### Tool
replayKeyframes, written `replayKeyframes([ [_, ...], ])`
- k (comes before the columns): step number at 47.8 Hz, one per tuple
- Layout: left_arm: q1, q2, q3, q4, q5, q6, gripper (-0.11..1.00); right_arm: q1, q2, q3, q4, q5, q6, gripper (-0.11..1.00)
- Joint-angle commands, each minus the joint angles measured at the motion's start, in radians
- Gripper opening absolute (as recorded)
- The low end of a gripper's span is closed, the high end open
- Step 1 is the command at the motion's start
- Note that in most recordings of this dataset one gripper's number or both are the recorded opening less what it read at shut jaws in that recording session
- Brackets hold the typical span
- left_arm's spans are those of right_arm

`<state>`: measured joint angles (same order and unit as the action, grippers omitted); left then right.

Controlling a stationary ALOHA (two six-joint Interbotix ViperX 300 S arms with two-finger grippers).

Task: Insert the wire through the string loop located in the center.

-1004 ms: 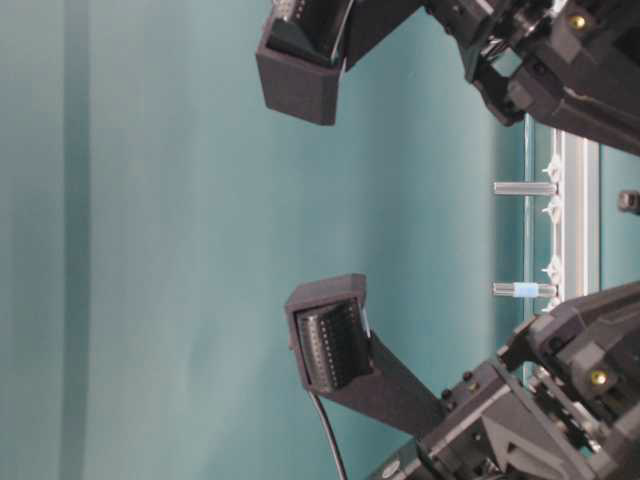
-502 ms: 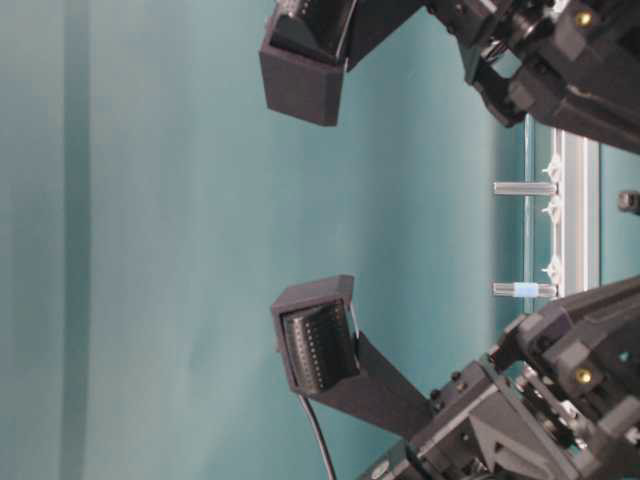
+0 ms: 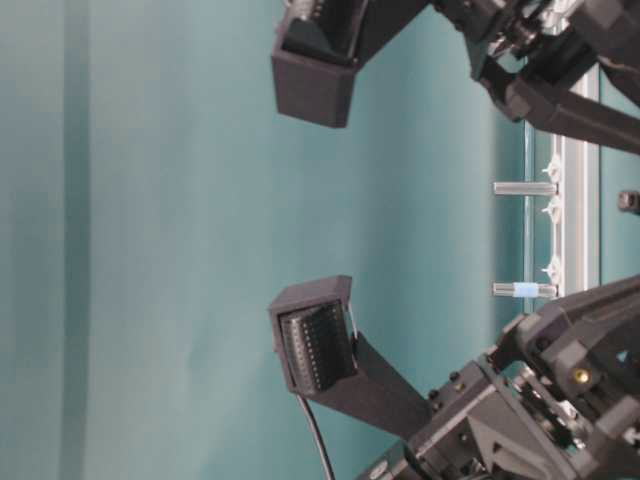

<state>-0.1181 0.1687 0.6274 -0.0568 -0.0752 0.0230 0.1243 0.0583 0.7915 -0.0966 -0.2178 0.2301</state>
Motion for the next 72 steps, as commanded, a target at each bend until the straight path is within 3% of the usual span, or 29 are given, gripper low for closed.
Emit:
replayKeyframes([
  [1, 0.002, -0.037, -0.015, 0.002, -0.002, -0.002, 0.16, 0.002, -0.048, -0.005, -0.002, 0.002, 0.0, 0.59],
  [17, -0.003, -0.083, 0.015, 0.002, 0.057, -0.002, 0.16, 0.002, -0.121, 0.04, -0.002, 0.064, 0.002, 0.59],
  [40, -0.028, -0.236, 0.158, -0.002, 0.103, -0.063, 0.13, 0.002, -0.143, 0.055, -0.002, 0.064, 0.002, 0.59],
  [66, -0.032, -0.371, 0.296, -0.005, 0.141, -0.071, 0.13, 0.002, -0.143, 0.055, 0.0, 0.066, 0.005, 0.59],
  [72, -0.032, -0.407, 0.334, -0.005, 0.146, -0.107, 0.13, 0.002, -0.143, 0.055, 0.0, 0.066, 0.005, 0.59],
])
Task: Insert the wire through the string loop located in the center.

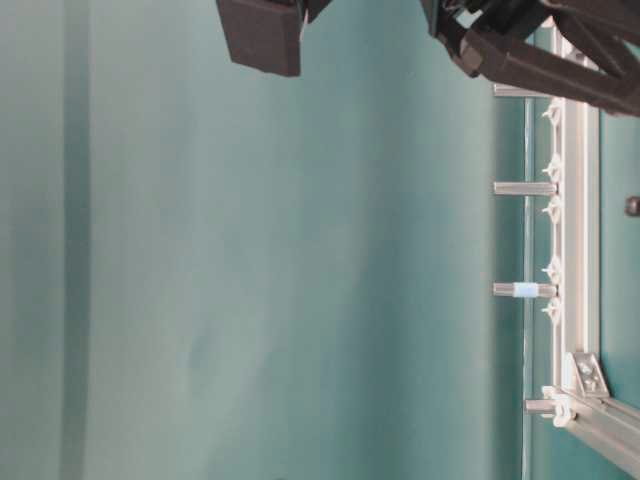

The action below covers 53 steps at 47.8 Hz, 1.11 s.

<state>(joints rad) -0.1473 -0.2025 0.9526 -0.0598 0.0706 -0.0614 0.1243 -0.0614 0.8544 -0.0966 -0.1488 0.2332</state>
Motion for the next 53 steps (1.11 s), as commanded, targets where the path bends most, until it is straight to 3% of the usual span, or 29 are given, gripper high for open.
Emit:
replayKeyframes([
  [1, -0.003, -0.04, 0.015, -0.002, 0.0, -0.031, 0.13, 0.002, -0.023, -0.008, 0.0, -0.003, 0.002, 0.59],
  [26, -0.003, -0.12, 0.097, -0.002, 0.002, -0.106, 0.13, 0.003, -0.023, -0.012, 0.0, -0.005, 0.002, 0.59],
  [53, -0.006, -0.117, 0.094, -0.002, 0.005, -0.101, 0.13, 0.003, -0.023, -0.015, 0.0, -0.003, 0.002, 0.59],
])
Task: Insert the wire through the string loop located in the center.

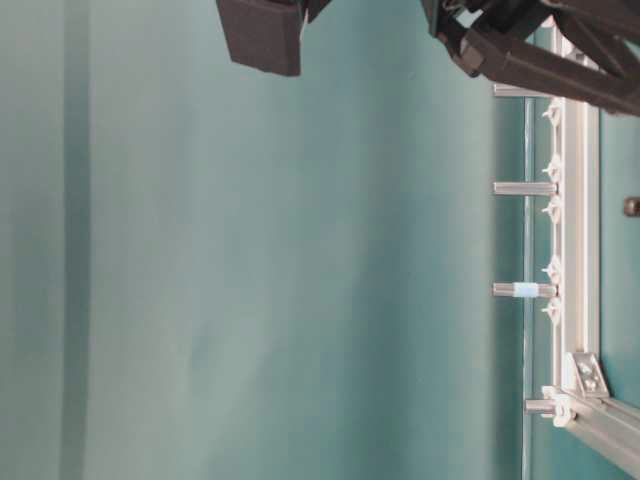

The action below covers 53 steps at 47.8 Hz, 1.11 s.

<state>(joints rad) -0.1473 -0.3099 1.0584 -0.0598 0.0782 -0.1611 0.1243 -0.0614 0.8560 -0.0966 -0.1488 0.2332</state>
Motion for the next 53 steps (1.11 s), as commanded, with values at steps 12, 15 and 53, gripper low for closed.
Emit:
replayKeyframes([
  [12, -0.015, 0.011, -0.012, -0.002, 0.002, -0.008, 0.13, 0.003, -0.025, -0.015, 0.0, -0.005, 0.002, 0.59],
  [15, -0.018, 0.026, -0.014, -0.002, 0.003, -0.009, 0.13, 0.003, -0.025, -0.017, 0.002, -0.005, 0.002, 0.59],
  [53, -0.054, 0.115, -0.044, -0.002, 0.035, -0.048, 0.13, 0.003, -0.049, -0.009, 0.002, 0.032, 0.002, 0.59],
])
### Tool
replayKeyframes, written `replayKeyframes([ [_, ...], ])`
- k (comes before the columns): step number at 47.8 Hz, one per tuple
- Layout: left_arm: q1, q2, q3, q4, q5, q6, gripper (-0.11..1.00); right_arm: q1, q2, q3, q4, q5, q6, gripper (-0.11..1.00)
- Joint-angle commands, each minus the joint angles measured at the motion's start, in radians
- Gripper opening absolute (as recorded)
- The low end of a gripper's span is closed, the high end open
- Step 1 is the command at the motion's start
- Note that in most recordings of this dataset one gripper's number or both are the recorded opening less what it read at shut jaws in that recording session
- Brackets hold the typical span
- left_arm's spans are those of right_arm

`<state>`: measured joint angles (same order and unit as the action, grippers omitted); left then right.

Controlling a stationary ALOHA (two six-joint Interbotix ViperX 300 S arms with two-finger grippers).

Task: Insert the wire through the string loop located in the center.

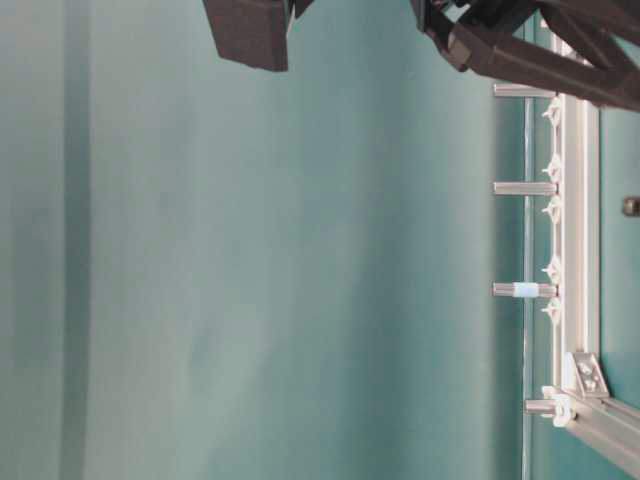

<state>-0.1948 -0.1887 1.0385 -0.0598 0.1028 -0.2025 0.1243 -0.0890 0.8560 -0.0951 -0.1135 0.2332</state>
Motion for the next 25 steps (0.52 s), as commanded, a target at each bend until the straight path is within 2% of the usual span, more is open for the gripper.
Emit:
replayKeyframes([
  [1, -0.006, -0.006, -0.028, -0.002, 0.015, -0.006, 0.13, 0.003, -0.021, -0.008, -0.002, -0.003, 0.002, 0.59],
  [3, -0.006, -0.006, -0.034, 0.0, 0.028, -0.005, 0.2, 0.003, -0.023, -0.008, -0.002, -0.003, 0.002, 0.59],
  [10, -0.006, -0.009, -0.046, 0.002, 0.049, 0.003, 0.62, 0.003, -0.021, -0.008, -0.002, -0.002, 0.002, 0.59],
  [12, -0.006, -0.009, -0.046, 0.003, 0.049, 0.002, 0.7, 0.003, -0.021, -0.008, 0.0, -0.003, 0.002, 0.59],
  [17, -0.006, -0.017, -0.051, 0.002, 0.049, 0.002, 0.61, 0.003, -0.021, -0.008, -0.002, -0.003, 0.002, 0.59],
  [25, -0.006, -0.043, -0.057, 0.003, 0.052, 0.002, 0.62, 0.003, -0.021, -0.008, 0.0, -0.003, 0.002, 0.59],
])
